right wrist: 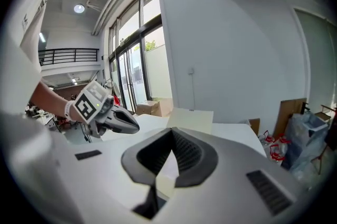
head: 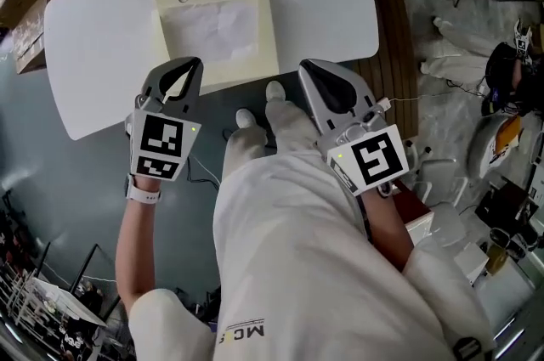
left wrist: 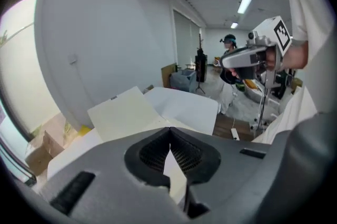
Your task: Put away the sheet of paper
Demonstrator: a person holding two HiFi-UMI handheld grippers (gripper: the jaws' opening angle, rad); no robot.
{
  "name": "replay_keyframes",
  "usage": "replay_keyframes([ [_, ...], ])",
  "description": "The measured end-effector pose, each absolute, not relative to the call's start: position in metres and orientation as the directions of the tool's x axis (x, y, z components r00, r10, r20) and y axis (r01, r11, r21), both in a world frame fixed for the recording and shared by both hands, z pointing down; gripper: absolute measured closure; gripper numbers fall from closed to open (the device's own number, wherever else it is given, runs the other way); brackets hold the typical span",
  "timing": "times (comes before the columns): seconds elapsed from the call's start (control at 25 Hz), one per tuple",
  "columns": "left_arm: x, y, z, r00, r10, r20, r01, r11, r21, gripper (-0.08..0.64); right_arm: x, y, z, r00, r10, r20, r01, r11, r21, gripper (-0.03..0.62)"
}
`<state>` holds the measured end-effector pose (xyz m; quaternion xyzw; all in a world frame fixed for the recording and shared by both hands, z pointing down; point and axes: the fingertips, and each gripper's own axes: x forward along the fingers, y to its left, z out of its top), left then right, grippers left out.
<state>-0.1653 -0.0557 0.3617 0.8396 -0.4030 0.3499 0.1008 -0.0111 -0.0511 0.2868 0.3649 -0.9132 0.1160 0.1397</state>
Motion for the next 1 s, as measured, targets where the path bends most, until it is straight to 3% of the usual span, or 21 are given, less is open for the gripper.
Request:
replay_keyframes([
  [0.4, -0.155, -0.011, 0.298, 0.331, -0.801, 0.499, -0.938, -0.339, 0.079, 0.534, 0.009, -0.057, 0.271, -0.676, -0.659, 0.331, -0.713, 0.698, -0.067, 0.577],
  [1.0, -0.144, 0.006, 0.290, 0.283, -0.852, 0.440, -0.959, -0.248, 0.137, 0.534, 0.014, -0.056, 0.268, -0.672, -0.670, 0.315, -0.722, 0.687, -0.081, 0.577],
])
